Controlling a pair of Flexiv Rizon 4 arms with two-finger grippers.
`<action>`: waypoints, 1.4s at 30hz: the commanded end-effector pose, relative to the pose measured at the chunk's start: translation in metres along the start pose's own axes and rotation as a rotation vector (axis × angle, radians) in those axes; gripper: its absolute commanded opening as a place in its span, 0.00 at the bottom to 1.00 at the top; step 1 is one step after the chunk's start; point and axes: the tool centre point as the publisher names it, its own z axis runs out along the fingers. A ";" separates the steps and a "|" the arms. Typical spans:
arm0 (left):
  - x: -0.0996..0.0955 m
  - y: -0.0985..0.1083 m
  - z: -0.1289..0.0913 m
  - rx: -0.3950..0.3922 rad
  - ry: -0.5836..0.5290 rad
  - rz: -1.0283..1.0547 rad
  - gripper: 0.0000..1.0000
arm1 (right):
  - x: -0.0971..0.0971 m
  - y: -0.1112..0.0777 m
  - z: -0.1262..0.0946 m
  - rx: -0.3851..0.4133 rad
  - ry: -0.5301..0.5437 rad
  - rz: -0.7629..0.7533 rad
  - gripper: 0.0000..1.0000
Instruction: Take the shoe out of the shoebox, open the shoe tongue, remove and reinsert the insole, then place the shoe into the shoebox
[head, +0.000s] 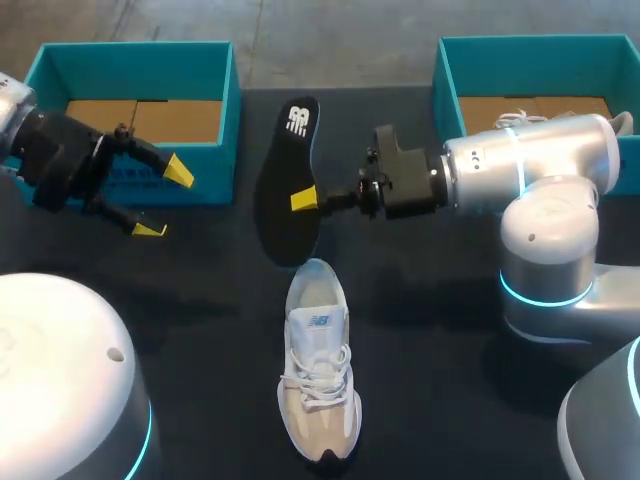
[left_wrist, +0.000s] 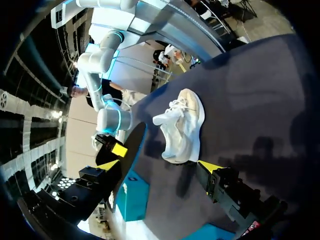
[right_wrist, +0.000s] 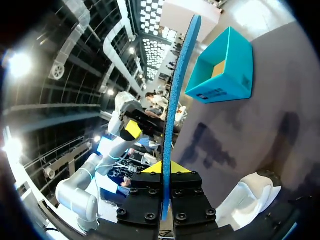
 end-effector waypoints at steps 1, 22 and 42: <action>-0.004 0.009 -0.007 0.028 0.017 0.001 1.00 | 0.000 -0.005 0.001 -0.015 0.003 -0.001 0.00; -0.004 0.009 -0.007 0.028 0.017 0.001 1.00 | 0.000 -0.005 0.001 -0.015 0.003 -0.001 0.00; 0.029 0.019 0.019 0.070 0.119 -0.155 1.00 | -0.019 -0.018 0.011 0.010 0.015 -0.164 0.00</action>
